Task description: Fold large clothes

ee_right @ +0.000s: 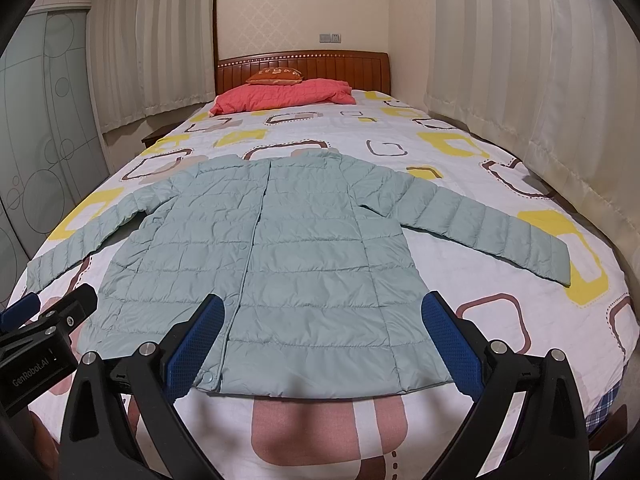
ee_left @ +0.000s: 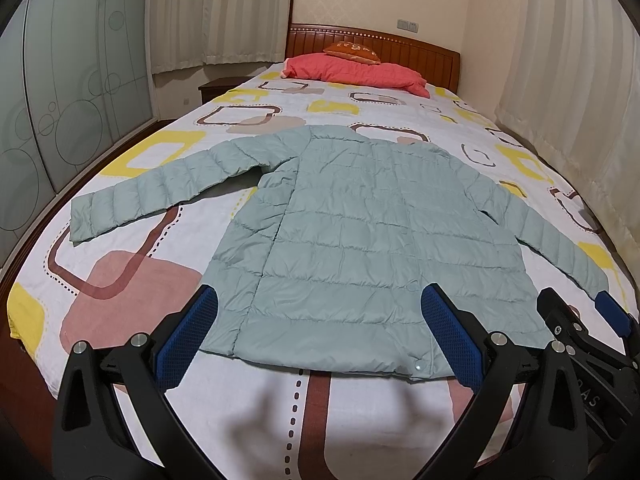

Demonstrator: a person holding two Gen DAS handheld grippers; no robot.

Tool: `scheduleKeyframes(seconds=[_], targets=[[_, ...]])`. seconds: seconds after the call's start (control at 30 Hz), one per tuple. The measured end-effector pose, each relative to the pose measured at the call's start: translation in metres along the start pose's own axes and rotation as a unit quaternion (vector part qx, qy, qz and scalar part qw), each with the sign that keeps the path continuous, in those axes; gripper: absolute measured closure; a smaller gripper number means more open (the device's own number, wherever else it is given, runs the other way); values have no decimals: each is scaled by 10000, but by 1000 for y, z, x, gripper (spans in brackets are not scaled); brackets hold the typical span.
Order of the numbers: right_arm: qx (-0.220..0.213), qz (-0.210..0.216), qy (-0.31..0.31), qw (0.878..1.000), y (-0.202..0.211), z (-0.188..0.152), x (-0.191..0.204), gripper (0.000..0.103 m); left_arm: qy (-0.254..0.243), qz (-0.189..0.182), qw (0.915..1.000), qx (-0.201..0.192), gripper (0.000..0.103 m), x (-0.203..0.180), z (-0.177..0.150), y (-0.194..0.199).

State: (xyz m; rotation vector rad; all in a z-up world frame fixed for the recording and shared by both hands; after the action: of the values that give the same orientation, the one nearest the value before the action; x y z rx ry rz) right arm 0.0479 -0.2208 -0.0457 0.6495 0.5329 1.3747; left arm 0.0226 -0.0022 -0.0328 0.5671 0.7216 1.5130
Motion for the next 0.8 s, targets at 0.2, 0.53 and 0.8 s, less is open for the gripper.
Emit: scheduleKeyframes(seconds=[0.2, 0.53, 0.8], targets=[[11, -2, -3, 10000, 0, 0, 0, 5, -1, 1, 10000, 1, 2, 0, 0, 0], [10, -5, -2, 10000, 0, 0, 1, 5, -3, 8, 10000, 11, 2, 1, 0, 0], [12, -5, 0, 10000, -1, 0, 1, 5, -2, 8, 10000, 30, 2, 3, -2, -3]])
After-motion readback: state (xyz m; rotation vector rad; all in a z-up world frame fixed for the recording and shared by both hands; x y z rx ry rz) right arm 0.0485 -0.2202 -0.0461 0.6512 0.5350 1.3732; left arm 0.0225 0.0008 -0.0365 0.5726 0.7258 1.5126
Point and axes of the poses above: each gripper's, at about its wrist camera, not at the fingertips, and y roughly against the way its jaws point, x to its left, z to its top, the point moved 3 cm from there along -y, roughly the way its jaws point, and after that the axes turned 6 degrees about x, right-handed, at the moved point
